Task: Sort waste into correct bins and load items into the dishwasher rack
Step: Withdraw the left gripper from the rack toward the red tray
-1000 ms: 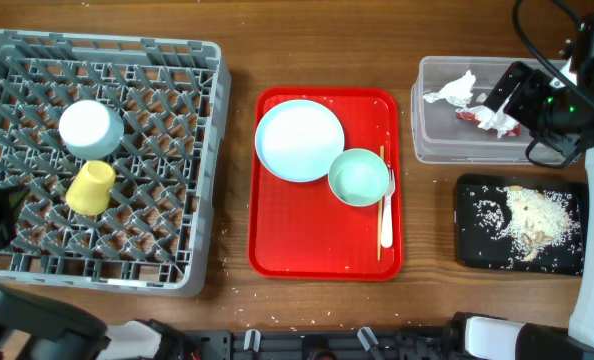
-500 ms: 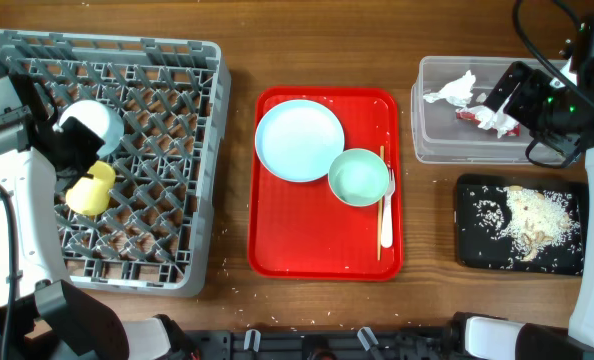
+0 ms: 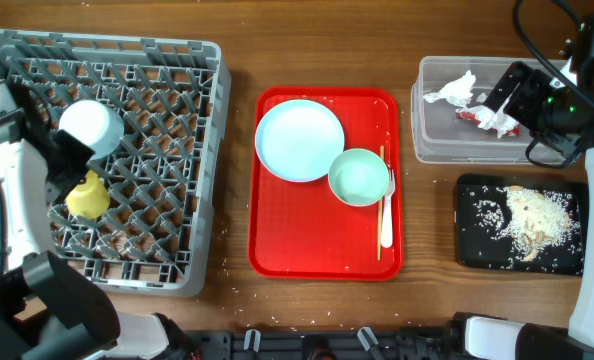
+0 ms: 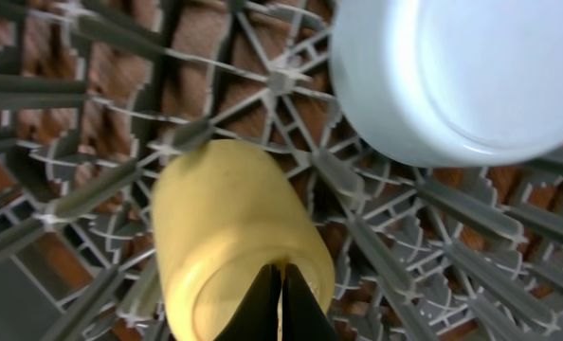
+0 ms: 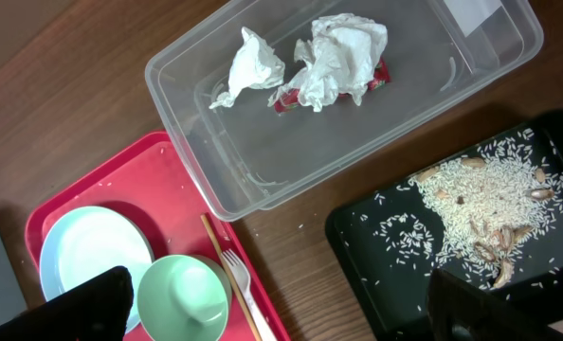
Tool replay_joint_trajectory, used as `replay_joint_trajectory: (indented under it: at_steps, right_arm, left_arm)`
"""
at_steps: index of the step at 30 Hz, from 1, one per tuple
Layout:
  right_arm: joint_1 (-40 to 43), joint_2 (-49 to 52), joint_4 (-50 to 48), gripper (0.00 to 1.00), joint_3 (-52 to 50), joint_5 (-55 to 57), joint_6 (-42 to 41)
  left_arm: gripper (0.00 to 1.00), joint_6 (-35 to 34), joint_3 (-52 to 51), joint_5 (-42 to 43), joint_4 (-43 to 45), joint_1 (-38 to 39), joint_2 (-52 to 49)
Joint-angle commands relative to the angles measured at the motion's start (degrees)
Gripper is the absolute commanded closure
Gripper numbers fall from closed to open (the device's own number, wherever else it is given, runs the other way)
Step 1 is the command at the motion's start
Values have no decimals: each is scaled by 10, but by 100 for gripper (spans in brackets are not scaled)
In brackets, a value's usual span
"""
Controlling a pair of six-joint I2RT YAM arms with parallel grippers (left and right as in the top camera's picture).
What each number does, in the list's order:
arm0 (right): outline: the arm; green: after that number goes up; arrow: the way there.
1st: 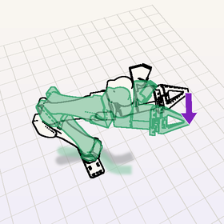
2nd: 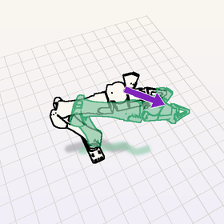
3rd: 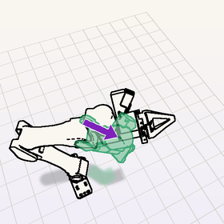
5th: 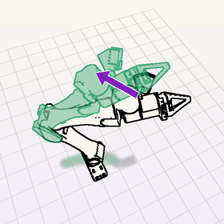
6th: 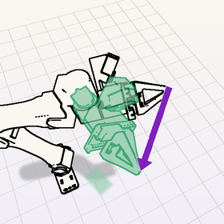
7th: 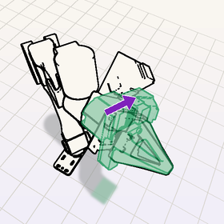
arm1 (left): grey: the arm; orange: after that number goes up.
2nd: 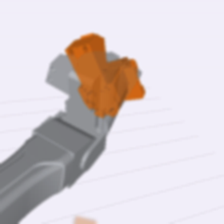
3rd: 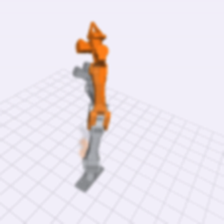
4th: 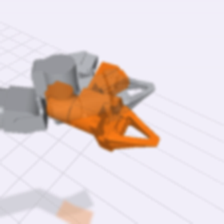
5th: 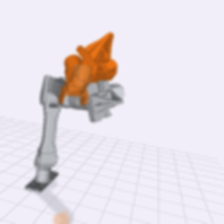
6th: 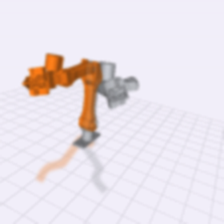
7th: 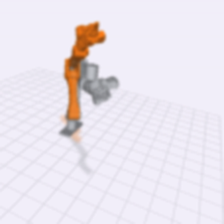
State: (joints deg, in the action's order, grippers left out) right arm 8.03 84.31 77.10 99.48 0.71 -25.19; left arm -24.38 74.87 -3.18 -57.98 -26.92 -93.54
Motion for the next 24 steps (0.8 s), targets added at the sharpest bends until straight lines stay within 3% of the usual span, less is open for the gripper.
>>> replay_joint_trajectory:
  at_steps: [1, 5, 8, 10, 11, 12, 13, 14, 17, 21, 24]
  right_arm:
    - [2, 6, -1, 0, 3, 6, 10]
    - [2, 6, -1, 0, 3, 6, 10]
    - [2, 6, -1, 0, 3, 6, 11]
    - [2, 6, -1, 0, 3, 6, 10]
    - [2, 6, -1, 0, 3, 6, 11]
    - [2, 6, -1, 0, 3, 6, 10]
    - [2, 6, -1, 0, 3, 6, 10]
    - [2, 6, -1, 0, 3, 6, 10]
    - [2, 6, -1, 0, 3, 6, 10]
    - [2, 6, -1, 0, 3, 6, 11]
    - [2, 6, -1, 0, 3, 6, 11]
  left_arm:
    - [96, -39, 0, -22, -24, -55, 14]
    - [96, -46, 0, 86, -34, -77, 60]
    - [96, -44, 0, 268, -49, -74, 109]
    - [96, -8, 0, 343, -76, -48, 127]
    - [86, 19, 0, 348, -89, -27, 129]
    - [59, 54, 0, 346, -104, 5, 129]
    - [21, 94, -4, 344, -113, 42, 127]
    - [17, 109, -17, 308, -115, 93, 125]
    - [16, 99, -52, 190, -90, 207, 103]
    - [20, 74, -64, 163, -48, 277, 64]
    - [46, 74, -64, 159, -24, 283, 61]
